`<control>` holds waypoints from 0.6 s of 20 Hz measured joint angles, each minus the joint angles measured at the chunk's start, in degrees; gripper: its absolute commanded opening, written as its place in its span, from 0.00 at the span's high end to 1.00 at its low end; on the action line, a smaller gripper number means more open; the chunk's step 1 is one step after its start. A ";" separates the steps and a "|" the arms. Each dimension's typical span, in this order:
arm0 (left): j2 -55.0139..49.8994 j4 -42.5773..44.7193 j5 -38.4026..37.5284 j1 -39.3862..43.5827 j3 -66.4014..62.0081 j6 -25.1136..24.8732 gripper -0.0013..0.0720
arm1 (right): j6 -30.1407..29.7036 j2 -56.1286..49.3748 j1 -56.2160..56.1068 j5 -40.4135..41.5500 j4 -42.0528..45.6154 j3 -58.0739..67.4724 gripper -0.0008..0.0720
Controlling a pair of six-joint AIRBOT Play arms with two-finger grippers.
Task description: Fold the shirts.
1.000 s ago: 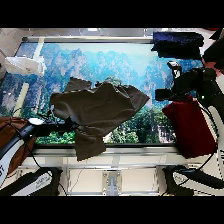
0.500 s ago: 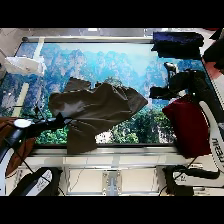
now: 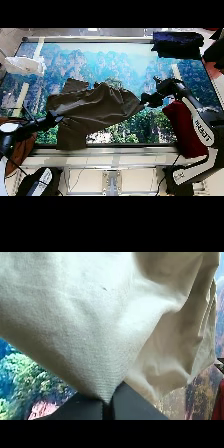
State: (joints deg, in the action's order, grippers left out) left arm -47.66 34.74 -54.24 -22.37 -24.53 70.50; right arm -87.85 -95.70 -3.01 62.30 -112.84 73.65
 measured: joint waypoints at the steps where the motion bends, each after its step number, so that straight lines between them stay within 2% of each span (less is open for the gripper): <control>1: 0.09 -0.02 -0.07 -0.07 0.00 0.00 0.96 | -0.02 -0.20 0.00 -0.48 -0.33 0.00 0.30; 6: 0.22 -0.02 -0.28 -0.28 0.00 0.00 0.96 | -0.20 -1.27 -0.17 -1.27 -1.18 0.00 0.32; 7: 0.24 -0.02 -0.26 -0.28 0.00 0.00 0.96 | -0.20 -1.62 -0.46 -1.27 -1.46 0.00 0.36; 9: 0.24 -0.02 -0.26 -0.28 0.00 0.00 0.96 | -0.52 -2.12 -1.36 -1.60 -1.73 0.00 0.56; 10: 0.24 -0.02 -0.26 -0.28 0.00 0.00 0.96 | -0.87 -2.25 -1.88 -1.97 -1.97 0.00 0.56; 11: 0.24 -0.02 -0.26 -0.28 0.00 0.00 0.96 | -1.14 -2.38 -2.36 -2.45 -2.10 0.00 0.66; 12: 0.24 -0.04 -0.26 -0.28 0.00 0.00 0.96 | -1.29 -2.47 -2.86 -2.86 -2.14 0.00 0.94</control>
State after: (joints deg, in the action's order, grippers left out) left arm -47.42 34.70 -54.50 -22.65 -24.53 70.50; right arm -89.14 -98.17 -5.87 59.44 -114.98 73.65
